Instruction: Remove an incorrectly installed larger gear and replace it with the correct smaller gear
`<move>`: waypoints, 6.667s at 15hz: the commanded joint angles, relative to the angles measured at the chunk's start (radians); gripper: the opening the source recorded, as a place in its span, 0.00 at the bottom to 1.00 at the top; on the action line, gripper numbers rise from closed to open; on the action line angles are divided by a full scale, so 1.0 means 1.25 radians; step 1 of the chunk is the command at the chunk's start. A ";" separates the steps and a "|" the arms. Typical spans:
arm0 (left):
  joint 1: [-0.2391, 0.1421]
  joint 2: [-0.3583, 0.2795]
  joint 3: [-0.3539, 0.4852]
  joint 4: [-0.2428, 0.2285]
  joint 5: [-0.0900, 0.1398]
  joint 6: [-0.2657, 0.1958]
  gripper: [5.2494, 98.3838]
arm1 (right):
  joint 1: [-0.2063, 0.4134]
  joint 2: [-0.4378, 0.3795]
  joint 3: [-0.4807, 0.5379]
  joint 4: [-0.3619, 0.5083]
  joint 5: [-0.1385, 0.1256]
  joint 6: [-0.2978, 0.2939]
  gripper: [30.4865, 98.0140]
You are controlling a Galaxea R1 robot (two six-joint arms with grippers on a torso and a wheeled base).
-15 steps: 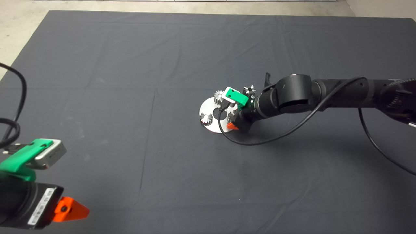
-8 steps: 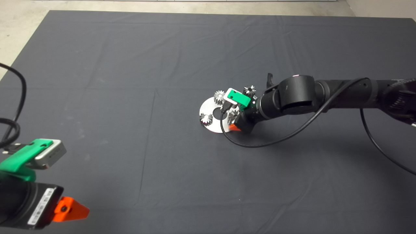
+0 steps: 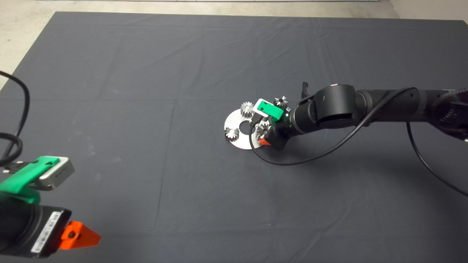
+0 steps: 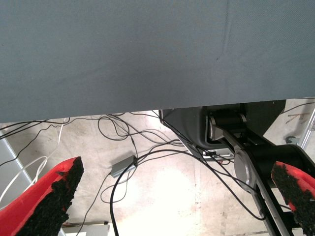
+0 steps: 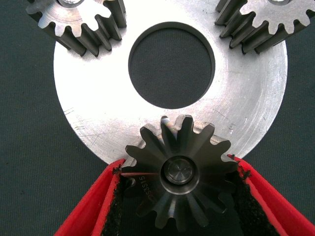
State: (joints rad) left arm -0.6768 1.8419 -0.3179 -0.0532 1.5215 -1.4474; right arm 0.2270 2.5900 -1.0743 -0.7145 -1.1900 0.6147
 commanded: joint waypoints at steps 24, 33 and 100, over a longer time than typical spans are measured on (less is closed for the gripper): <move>-0.008 -0.004 0.016 -0.013 0.004 0.002 1.00 | 0.096 -0.092 0.092 0.058 0.003 0.035 0.27; -0.008 0.003 0.016 -0.013 0.004 0.004 1.00 | 0.050 -0.239 0.187 0.059 -0.026 0.075 0.27; -0.007 -0.003 0.019 -0.014 0.004 0.008 1.00 | 0.043 -0.030 -0.191 -0.134 0.070 0.357 0.54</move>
State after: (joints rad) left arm -0.6767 1.8419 -0.3117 -0.0532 1.5211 -1.4398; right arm 0.2606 2.5598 -1.3089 -0.8577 -1.1026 1.0596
